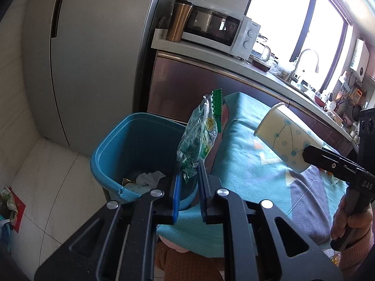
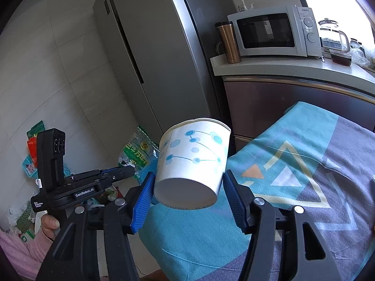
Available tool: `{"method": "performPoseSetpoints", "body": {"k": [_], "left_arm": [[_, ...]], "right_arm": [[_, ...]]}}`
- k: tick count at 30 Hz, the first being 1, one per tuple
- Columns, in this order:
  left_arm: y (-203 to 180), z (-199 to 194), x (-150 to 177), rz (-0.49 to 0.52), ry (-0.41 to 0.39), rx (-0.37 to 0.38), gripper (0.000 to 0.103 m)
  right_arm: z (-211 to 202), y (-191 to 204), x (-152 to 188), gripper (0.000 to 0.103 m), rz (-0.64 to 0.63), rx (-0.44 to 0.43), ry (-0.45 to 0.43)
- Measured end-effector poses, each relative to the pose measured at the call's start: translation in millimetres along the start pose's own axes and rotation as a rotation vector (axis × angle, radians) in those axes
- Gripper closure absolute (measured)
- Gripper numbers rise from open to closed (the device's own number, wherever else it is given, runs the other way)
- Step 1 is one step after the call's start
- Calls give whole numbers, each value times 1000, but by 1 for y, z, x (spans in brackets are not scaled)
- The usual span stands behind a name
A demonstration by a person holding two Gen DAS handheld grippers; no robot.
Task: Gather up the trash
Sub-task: 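Carry the green packet and blue-dotted cup over the teal bin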
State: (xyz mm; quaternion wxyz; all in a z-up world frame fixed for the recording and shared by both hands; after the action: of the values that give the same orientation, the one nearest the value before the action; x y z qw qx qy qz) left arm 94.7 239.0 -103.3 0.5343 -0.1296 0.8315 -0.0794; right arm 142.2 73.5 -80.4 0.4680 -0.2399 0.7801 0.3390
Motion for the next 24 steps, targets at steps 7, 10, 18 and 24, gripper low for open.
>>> {"method": "performPoseSetpoints", "body": {"k": [7,10,18,24], "left_arm": [[14,5,2,-14,8,-26,89],[20,7,3,-27,13,-35,89],[30,14,7,-45,19,-57,89],[37,19,11,-56,30,-79,89]], "right_arm": [[21,8,0,45,-24,-16,31],[29,10,0,45,-33,-22,44],[50,12,4,45,-48,-25,82],[65,16,9,45,-67,-27,112]]}}
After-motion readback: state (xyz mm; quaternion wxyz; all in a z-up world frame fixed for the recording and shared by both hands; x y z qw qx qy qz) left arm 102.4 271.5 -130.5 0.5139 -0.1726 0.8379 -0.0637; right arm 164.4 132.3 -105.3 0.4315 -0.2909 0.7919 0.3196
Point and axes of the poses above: each gripper's, at about its wrist camera, not at the fingertips, and z roughly the way its jaws point, y to its left, x to its underside, the point moved 10 cm from there along z, roughly the way its jaws point, and after that the axes turned 14 degrees about -y, right-handed, at the moved point
